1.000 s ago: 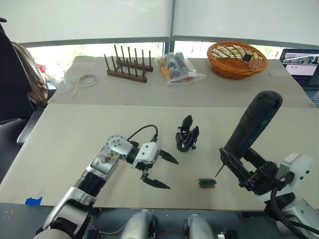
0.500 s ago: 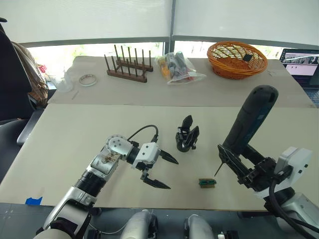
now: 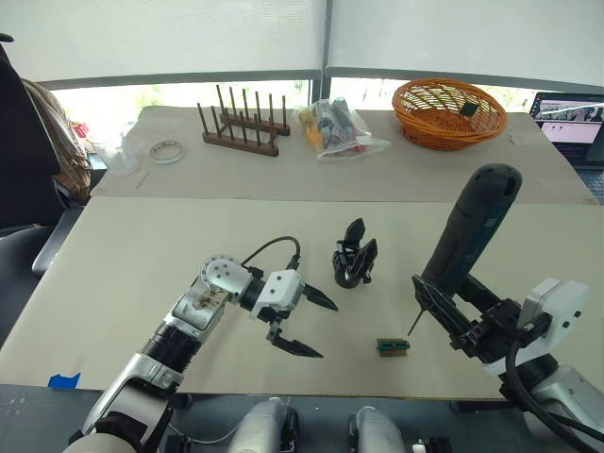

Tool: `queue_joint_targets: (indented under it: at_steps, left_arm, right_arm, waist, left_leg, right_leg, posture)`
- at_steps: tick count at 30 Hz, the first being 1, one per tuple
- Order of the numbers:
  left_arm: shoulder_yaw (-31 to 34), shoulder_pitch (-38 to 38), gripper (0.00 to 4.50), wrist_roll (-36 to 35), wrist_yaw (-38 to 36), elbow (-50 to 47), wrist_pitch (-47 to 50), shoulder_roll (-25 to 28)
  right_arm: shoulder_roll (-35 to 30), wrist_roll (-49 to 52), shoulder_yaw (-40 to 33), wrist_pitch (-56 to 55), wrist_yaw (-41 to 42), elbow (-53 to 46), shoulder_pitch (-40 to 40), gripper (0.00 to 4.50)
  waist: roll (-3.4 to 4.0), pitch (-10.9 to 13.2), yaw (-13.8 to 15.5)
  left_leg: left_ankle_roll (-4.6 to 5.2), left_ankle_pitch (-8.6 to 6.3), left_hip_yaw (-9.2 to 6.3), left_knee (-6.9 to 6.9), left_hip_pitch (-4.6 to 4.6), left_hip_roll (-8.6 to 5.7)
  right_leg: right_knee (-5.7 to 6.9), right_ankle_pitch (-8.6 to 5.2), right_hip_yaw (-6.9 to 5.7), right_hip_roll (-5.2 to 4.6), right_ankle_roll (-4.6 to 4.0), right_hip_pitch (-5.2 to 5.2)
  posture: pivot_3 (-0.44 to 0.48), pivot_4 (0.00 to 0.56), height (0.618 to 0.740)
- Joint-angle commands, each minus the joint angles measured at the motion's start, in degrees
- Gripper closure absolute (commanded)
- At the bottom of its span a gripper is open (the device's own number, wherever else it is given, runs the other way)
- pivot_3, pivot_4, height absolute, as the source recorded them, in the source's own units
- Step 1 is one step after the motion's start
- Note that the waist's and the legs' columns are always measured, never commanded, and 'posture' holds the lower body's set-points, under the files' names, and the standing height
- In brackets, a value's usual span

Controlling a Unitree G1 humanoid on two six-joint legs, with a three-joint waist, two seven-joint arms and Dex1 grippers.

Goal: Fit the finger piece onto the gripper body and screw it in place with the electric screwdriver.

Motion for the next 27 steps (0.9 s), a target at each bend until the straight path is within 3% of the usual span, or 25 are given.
queue_joint_targets:
  at_steps: [1,27]
  left_arm:
    - [0.64,-0.97,0.0,-0.6,-0.31,-0.79,-0.43,-0.28]
    - [-0.27,-1.79,0.0,-0.01,-0.53,1.63,-0.15,-2.7]
  right_arm:
    - [-0.32,0.65,-0.57,-1.05,0.09,-3.44,-0.15,2.53]
    - [0.15,-0.8,-0.6,-2.3,1.88,-2.57,1.27,2.53]
  waist:
    - [0.0,0.0,0.0]
    - [-0.01,0.0,0.12]
  left_leg:
    - [0.0,0.0,0.0,0.0,0.0,0.0]
    - [0.01,-0.01,0.0,0.01,0.0,0.0]
  right_leg:
    - [0.0,0.0,0.0,0.0,0.0,0.0]
    - [0.0,0.0,0.0,0.0,0.0,0.01]
  posture:
    - [0.0,0.15,0.74]
    - [0.0,0.15,0.74]
